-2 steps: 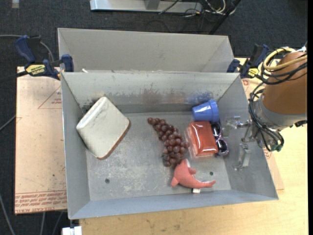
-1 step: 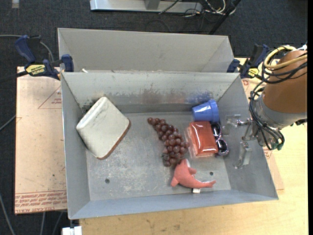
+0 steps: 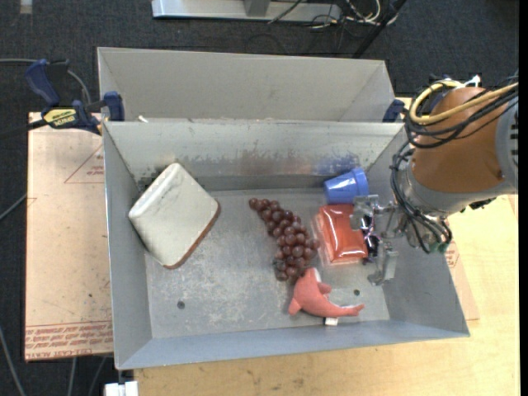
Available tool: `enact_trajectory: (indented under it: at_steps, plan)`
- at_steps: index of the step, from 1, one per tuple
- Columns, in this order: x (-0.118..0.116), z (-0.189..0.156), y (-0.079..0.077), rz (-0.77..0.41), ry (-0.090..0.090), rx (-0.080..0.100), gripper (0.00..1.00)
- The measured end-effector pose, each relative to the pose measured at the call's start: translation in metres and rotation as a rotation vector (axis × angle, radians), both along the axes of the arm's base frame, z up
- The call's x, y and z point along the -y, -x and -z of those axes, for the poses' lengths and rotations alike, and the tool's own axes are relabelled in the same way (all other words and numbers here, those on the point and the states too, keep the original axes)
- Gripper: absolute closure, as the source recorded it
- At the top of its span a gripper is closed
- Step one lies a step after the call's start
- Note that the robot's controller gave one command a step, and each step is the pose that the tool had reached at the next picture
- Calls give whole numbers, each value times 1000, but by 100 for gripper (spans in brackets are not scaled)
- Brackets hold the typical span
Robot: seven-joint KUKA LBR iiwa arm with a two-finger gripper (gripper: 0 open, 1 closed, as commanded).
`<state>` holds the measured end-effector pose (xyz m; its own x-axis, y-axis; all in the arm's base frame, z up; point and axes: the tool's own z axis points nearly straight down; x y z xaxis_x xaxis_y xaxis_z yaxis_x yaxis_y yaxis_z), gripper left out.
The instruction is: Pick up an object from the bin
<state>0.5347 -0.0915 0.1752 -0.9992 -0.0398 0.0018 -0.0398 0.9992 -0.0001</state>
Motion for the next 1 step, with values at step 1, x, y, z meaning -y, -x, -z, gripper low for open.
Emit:
enact_trajectory:
  at_steps: [1]
  plan:
    - [-49,3,-17,14,-1,4,0]
